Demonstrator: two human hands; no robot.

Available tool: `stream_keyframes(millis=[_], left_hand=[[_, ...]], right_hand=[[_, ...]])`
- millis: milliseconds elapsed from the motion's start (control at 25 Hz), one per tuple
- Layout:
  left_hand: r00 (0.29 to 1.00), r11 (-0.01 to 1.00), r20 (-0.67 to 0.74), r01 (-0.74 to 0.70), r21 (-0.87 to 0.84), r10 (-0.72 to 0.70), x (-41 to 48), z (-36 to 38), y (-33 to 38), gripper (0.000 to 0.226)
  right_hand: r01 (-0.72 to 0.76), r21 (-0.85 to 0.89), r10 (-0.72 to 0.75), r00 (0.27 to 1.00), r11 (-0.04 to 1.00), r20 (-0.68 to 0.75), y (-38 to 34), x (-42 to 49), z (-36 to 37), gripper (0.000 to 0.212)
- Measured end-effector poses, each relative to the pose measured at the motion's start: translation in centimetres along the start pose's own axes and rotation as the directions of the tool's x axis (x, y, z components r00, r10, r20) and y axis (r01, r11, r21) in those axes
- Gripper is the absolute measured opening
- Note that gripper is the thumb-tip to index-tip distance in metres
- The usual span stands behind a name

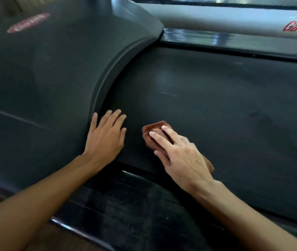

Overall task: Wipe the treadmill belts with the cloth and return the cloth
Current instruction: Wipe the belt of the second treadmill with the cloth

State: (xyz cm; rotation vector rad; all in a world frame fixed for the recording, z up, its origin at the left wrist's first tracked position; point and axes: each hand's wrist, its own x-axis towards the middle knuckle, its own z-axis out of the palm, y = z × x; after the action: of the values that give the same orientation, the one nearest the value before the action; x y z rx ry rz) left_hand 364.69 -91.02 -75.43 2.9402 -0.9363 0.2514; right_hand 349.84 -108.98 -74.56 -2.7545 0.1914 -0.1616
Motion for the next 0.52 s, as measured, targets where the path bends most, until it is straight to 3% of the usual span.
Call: stream_keyframes(millis=[120, 240, 320, 360, 440, 520], left_hand=[[1.000, 0.995, -0.007, 0.011, 0.094, -0.010, -1.2, -0.9, -3.6, 0.048], [0.998, 0.994, 0.013, -0.055, 0.097, 0.054, -3.0, 0.2, -3.5, 0.043], [1.000, 0.995, -0.020, -0.016, -0.094, 0.014, -4.1, 0.9, -1.2, 0.043], [0.997, 0.964, -0.035, 0.059, -0.259, -0.071, -4.3, 0.9, 0.2, 0.041], [0.960, 0.789, -0.006, 0.227, -0.571, -0.281, -4.2, 0.4, 3.1, 0.038], [0.927, 0.669, 0.010, 0.279, -0.689, -0.376, -3.8, -0.5, 6.2, 0.038]], right_hand=[[0.073, -0.053, -0.072, 0.997, 0.996, 0.020, -2.2, 0.5, 1.8, 0.048], [0.009, -0.133, -0.006, 1.000, 0.991, 0.025, -2.6, 1.2, 2.3, 0.047], [-0.082, -0.175, 0.088, 0.996, 0.981, 0.028, -3.1, 1.8, 2.6, 0.051], [-0.120, -0.150, 0.128, 0.991, 0.981, 0.043, -3.4, 2.2, 2.8, 0.053], [-0.268, 0.124, 0.253, 0.960, 0.955, 0.119, -3.6, 3.3, 2.1, 0.052], [-0.411, 0.502, 0.368, 0.911, 0.761, 0.187, -2.6, 4.3, 0.0, 0.049]])
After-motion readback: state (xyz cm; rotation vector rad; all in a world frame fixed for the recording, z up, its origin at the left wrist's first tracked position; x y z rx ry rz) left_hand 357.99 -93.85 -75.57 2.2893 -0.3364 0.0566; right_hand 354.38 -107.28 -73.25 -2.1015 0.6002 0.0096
